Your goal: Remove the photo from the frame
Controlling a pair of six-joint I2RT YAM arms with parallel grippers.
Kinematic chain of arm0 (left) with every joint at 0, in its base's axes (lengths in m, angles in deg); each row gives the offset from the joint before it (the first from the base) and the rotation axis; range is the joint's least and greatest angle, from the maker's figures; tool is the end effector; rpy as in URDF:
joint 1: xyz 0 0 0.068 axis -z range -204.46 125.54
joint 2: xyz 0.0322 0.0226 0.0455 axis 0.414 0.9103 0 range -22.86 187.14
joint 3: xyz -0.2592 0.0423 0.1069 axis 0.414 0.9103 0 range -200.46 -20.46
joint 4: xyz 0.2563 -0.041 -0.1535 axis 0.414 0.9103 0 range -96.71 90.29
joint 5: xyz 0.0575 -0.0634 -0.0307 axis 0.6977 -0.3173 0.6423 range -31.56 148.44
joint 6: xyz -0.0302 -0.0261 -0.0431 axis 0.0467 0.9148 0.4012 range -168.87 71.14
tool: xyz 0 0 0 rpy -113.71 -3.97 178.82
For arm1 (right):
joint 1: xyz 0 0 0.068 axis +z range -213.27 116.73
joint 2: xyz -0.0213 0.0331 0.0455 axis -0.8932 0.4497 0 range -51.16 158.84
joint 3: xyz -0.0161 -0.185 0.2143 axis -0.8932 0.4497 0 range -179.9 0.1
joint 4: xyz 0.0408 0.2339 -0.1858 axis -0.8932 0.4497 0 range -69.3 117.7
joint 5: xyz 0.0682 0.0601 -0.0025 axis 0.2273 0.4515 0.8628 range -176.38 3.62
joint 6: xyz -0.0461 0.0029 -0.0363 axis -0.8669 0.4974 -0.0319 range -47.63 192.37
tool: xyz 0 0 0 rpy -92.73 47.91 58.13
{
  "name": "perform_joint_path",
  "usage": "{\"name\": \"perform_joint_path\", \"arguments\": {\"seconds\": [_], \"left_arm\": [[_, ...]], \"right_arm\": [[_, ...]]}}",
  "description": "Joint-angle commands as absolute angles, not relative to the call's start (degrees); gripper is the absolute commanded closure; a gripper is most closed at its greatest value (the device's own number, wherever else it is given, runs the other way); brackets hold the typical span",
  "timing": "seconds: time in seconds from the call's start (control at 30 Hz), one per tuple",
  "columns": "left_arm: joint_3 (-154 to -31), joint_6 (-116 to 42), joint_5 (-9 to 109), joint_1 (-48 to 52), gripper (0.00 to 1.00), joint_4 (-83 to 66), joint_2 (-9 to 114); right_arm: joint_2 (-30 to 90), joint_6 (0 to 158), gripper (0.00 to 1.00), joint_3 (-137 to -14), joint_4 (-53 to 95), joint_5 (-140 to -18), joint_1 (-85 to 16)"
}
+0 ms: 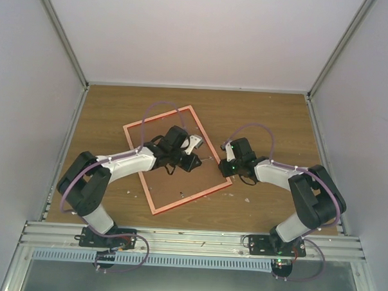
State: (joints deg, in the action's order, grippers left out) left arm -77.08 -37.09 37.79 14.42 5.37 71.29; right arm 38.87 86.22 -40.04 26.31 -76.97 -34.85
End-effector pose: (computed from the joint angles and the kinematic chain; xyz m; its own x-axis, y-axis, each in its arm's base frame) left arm 0.2850 -0.2490 0.1737 -0.7366 0.3487 -0.5795 0.6281 0.6703 -0.3951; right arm 0.2754 0.1569 0.1118 -0.8356 -0.1838 -0.5176 -0.3616 0.8934 0.2664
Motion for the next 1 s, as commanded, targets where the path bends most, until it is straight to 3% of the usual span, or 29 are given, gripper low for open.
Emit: {"name": "perform_joint_path", "arguments": {"seconds": [0.0, 0.27, 0.5, 0.6, 0.67, 0.97], "left_arm": [[-74.0, -32.6, 40.1, 12.8, 1.0, 0.4, 66.4], [-69.0, -29.2, 43.2, 10.3, 1.0, -2.2, 61.0], [-66.8, -28.3, 43.8, 8.3, 1.0, -3.1, 59.2], [-66.4, -28.3, 43.8, 7.9, 1.0, -3.4, 59.1], [-66.2, -28.1, 43.3, 7.3, 1.0, -4.0, 59.2], [-71.0, -28.8, 41.0, 3.8, 1.0, -5.4, 65.3]], "right_arm": [[38.5, 87.1, 0.97, -39.2, 30.3, -76.1, -33.9], [34.1, 90.7, 0.95, -35.8, 34.0, -73.2, -33.5], [28.7, 91.3, 0.81, -34.2, 37.6, -71.9, -33.1], [27.3, 89.8, 0.68, -36.4, 38.8, -74.3, -33.2], [28.0, 88.5, 0.63, -38.6, 38.8, -76.3, -33.5], [40.4, 83.7, 0.63, -51.1, 32.9, -76.7, -35.3]]}}
